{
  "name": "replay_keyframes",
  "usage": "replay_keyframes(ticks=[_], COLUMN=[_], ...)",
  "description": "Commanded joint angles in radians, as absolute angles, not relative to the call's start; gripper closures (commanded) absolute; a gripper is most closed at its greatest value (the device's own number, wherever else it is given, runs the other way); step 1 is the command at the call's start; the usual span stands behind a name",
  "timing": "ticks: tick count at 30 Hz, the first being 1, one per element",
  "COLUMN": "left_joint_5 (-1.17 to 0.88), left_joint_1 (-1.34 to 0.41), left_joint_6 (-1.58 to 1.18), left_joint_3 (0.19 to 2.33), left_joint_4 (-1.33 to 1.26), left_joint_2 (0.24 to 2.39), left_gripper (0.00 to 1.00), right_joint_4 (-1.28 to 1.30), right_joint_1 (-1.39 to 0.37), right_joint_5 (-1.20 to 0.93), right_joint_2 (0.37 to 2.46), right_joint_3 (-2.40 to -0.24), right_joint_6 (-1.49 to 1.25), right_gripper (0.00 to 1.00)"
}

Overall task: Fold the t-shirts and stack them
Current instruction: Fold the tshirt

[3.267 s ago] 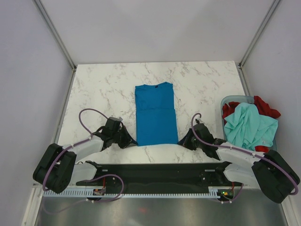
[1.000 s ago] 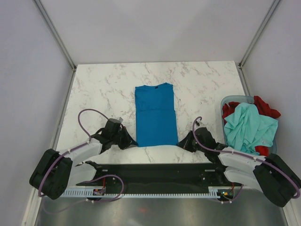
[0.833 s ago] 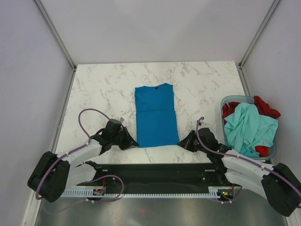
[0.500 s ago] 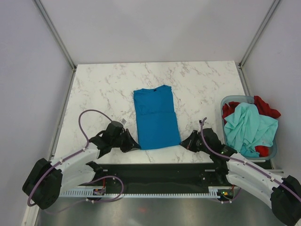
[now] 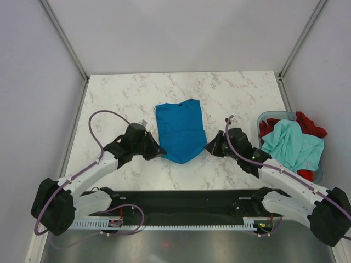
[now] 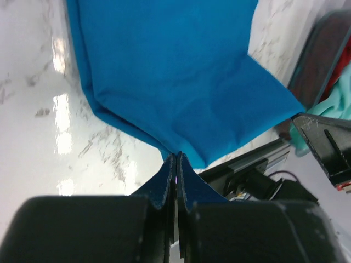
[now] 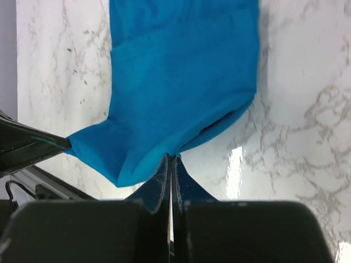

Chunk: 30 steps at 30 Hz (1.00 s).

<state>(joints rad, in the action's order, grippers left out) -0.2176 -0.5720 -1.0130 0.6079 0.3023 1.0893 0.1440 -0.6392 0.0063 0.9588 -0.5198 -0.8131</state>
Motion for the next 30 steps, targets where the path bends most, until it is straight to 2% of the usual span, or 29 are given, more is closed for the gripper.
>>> replay_keyframes(ticks=[1, 9, 15, 30], left_joint_5=[-0.178, -0.265, -0.281, -0.304], left_joint_1=[-0.52, -0.336, -0.281, -0.18], left_joint_6=[-0.951, -0.844, -0.769, -0.727], left_joint_3=[0.724, 0.925, 1.19, 1.558], left_joint_4=[0.336, 0.339, 0.342, 0.339], left_joint_2=[1.13, 1.334, 1.508, 1.932], left_gripper=[0.98, 0.98, 0.98, 0.98], right_joint_4=[0.138, 0.098, 0.094, 0.066], right_joint_1=[-0.632, -0.488, -0.413, -0.314], right_joint_5=[0.072, 0.017, -0.043, -0.198], right_joint_2=[1.037, 1.304, 1.492, 1.979], right_joint_3=[-0.667, -0.926, -1.124, -1.575], right_joint_6=[-0.727, -0.597, -0.554, -0.558], right_gripper=[1.0, 1.0, 1.0, 1.0])
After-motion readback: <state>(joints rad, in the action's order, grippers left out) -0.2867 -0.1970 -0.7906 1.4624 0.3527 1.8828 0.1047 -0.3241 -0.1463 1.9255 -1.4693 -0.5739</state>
